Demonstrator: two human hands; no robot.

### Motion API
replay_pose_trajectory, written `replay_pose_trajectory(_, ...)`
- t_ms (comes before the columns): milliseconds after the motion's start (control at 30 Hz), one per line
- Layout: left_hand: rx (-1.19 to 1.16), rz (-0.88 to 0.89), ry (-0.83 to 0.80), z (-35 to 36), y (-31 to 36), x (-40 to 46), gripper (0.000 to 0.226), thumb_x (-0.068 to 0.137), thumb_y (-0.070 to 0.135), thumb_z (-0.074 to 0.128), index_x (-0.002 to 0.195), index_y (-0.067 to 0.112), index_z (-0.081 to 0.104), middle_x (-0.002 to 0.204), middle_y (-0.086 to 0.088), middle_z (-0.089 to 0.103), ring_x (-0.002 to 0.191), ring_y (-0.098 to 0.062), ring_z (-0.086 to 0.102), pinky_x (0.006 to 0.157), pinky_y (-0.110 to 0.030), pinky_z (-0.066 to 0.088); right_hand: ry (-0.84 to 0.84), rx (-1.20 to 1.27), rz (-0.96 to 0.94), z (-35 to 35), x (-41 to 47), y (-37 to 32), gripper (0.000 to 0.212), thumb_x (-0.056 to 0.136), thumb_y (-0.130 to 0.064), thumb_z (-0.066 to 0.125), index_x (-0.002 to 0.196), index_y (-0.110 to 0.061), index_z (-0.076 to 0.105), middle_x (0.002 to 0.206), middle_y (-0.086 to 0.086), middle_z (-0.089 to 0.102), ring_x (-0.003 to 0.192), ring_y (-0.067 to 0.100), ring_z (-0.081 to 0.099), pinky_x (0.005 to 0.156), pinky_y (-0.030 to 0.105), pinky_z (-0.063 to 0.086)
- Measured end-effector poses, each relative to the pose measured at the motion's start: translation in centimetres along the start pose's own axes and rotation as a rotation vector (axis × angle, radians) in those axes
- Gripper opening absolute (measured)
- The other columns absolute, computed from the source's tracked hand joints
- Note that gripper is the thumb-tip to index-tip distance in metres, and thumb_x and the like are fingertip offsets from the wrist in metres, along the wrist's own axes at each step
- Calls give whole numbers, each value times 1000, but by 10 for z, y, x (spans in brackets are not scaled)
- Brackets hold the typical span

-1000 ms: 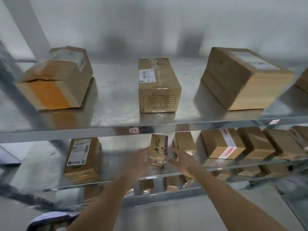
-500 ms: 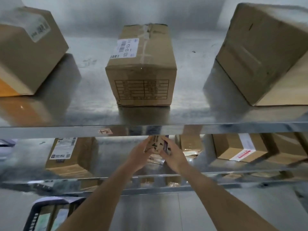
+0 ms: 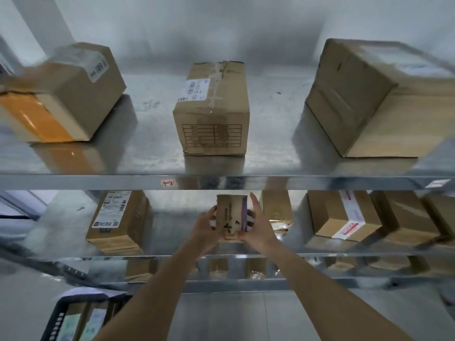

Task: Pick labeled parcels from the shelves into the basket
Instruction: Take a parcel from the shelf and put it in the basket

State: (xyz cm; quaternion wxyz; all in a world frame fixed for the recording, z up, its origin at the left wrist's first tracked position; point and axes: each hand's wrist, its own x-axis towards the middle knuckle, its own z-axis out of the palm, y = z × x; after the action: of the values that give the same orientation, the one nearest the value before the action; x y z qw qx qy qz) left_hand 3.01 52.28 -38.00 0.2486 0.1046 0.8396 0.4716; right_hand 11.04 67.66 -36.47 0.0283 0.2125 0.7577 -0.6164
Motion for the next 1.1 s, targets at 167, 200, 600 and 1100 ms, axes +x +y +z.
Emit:
replay_pose_trajectory(167,-157,0,41,-21,16,-54,69,71,10,86,129,21,52,110,1,64,99,-18,64,78,-34,59,93,-111,-15,12,-47,-32,91,69,-8,92,145,-22,44,129,-3,60,120,20,61,79,19,56)
replay_pose_trajectory(200,-185,-16,54,-26,19,-65,60,74,11,85,124,19,54,107,2,65,96,-16,64,73,-28,57,114,-120,-28,16,-57,-38,76,71,-13,92,135,-20,53,120,-5,64,111,16,64,72,14,52)
replay_pose_trajectory(600,-356,28,146,-78,55,-205,38,90,26,70,115,6,49,109,-10,69,93,-19,66,62,-17,46,249,88,-132,48,-173,-101,44,89,-14,74,129,-13,55,121,-1,62,95,-1,60,56,9,49)
replay_pose_trajectory(1100,-336,145,32,-109,70,-265,69,82,11,76,141,30,45,131,-1,60,115,-17,59,80,-22,51,193,-42,-265,57,-240,-138,53,87,-17,79,131,-32,53,115,-10,58,95,6,58,54,16,54)
